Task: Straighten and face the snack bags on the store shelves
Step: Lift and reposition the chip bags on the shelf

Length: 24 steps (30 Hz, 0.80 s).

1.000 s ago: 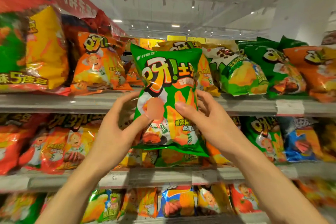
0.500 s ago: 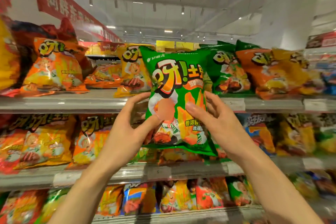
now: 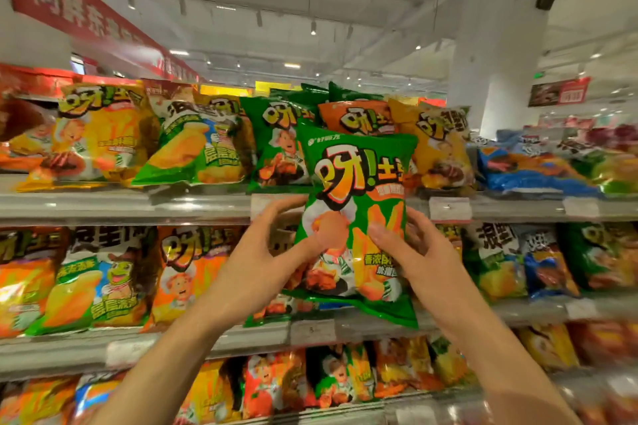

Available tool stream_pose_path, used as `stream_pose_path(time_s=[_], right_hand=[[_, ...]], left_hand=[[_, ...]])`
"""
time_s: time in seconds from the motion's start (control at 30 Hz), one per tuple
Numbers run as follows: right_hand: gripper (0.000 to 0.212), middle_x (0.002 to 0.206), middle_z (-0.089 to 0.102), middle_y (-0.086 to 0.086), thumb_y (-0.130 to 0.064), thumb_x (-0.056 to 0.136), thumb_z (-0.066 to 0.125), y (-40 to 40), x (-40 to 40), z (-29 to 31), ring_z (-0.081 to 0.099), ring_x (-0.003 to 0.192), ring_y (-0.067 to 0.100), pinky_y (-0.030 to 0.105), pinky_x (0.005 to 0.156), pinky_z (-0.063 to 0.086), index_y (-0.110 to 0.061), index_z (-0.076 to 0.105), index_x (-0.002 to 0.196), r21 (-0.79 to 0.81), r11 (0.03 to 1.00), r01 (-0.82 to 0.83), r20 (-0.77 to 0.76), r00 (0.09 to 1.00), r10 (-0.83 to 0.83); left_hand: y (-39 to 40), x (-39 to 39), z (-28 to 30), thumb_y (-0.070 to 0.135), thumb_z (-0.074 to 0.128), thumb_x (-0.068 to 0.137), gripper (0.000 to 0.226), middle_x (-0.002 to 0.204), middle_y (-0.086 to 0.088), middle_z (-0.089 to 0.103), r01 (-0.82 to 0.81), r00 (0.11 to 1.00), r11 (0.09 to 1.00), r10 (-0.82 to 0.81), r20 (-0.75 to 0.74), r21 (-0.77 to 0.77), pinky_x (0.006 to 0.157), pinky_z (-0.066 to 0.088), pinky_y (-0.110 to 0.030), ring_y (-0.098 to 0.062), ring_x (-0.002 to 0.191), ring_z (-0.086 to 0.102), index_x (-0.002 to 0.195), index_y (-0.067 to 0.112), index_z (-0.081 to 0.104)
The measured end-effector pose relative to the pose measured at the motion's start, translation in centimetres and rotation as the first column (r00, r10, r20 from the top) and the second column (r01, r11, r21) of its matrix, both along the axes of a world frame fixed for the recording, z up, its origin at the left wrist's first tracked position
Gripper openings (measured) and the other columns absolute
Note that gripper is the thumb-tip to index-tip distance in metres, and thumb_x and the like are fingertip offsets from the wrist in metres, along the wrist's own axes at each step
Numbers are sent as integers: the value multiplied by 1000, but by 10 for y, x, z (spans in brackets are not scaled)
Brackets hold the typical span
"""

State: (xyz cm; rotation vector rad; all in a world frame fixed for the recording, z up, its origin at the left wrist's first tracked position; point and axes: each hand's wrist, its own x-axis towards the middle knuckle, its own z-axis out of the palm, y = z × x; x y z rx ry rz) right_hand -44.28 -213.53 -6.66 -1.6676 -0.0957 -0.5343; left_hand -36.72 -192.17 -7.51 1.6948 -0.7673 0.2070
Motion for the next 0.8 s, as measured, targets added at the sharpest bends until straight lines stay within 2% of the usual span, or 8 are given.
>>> stream_pose_path(time_s=[0.1,0.17,0.3,0.4,0.5,0.57,0.67,0.8], right_hand=[[61,115,73,-14,-53,66,76,-29,1,10,70,97,-3,15,69,56,-39,59,123,10,999,36,2,999,-36],[62,116,72,-16,-56,67,73,-42,2,18,70,96,-5,14,69,55,-38,59,124,-28,996,80,12,997,-79],[52,112,72,-23,-63,69,72,-69,10,27,68,102,-5,25,89,53,-46,60,116,-91,986,143,34,990,-140],[64,117,71,-21,-71,68,74,-87,18,29,69,108,4,41,99,54,-47,58,126,-105,978,179,33,984,-176],[61,116,73,-17,-66,70,73,-102,26,32,71,107,8,45,100,54,-42,60,125,-96,982,160,59,986,-155],[60,115,73,-18,-66,68,73,-113,29,34,71,106,7,43,100,54,-44,61,122,-101,984,147,77,987,-139],[54,114,74,-18,-64,70,71,-134,34,40,71,104,6,41,98,56,-45,62,120,-102,987,120,90,990,-111],[59,112,75,-15,-65,70,70,-169,43,47,73,102,9,42,95,57,-40,63,122,-102,991,92,119,990,-79]], left_hand=[[-32,5,11,70,68,77,66,134,32,56,22,1000,999,-21,-4,36,105,48,-36,9,120,56,137,54,45],[-49,10,19,70,67,76,68,132,33,55,50,999,998,-50,4,42,102,49,-34,10,118,57,138,52,44],[-78,23,28,69,66,77,67,135,27,57,83,996,996,-83,41,21,97,51,-32,5,115,61,138,50,45],[-93,31,28,77,65,74,70,136,25,56,93,994,995,-94,51,22,93,52,-32,4,115,61,137,54,44],[-108,38,32,72,63,74,67,134,23,56,80,994,997,-81,70,25,85,49,-23,8,110,61,136,54,44],[-120,40,34,68,65,75,65,132,20,58,75,994,997,-75,79,10,82,52,-24,5,103,64,135,51,45],[-140,42,38,73,67,78,63,128,22,60,56,994,998,-55,95,-2,82,56,-27,1,101,66,133,51,47],[-172,47,41,81,65,67,73,126,25,63,-12,992,1000,13,129,-2,90,51,-28,3,108,65,132,53,48]])
